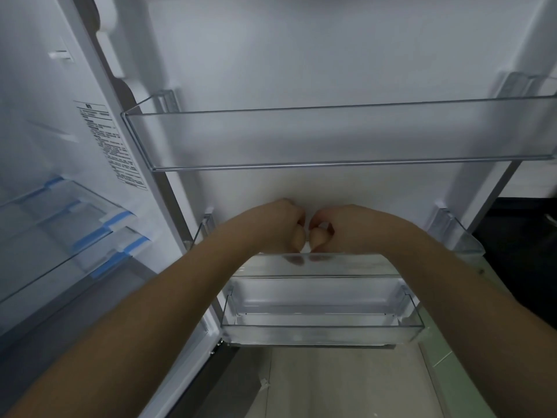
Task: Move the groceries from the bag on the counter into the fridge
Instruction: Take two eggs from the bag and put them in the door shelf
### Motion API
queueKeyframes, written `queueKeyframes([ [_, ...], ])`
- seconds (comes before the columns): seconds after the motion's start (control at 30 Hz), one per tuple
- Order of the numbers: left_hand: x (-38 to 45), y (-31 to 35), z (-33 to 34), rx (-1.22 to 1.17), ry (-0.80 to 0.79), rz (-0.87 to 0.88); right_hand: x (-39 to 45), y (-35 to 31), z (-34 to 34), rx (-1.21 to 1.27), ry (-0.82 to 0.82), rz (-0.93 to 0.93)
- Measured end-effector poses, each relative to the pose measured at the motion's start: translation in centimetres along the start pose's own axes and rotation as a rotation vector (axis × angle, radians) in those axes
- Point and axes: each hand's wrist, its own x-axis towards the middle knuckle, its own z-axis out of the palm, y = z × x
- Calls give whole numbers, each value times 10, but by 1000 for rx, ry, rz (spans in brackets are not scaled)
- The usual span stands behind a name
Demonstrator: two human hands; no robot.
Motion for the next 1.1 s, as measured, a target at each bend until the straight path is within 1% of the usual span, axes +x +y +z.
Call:
queueKeyframes([
  [0.23,0,3,-1,8,-42,-29,1,1,2,-4,-4,36],
  [0.4,0,3,-1,-18,-20,-48,-1,5,-4,-12,-33,74],
  [0.53,-1,4,-3,-11,-70,-68,-4,6,-7,10,9,74],
  [0.77,-7,2,-7,-29,-67,-58,-17,14,-8,55,63,91],
  [0.93,-17,-9,-7,-46,-14,-26,-26,15,-4,135,95,143],
  [1.1,-34,-17,-9,-152,55,-75,-41,12,4,153,182,167],
])
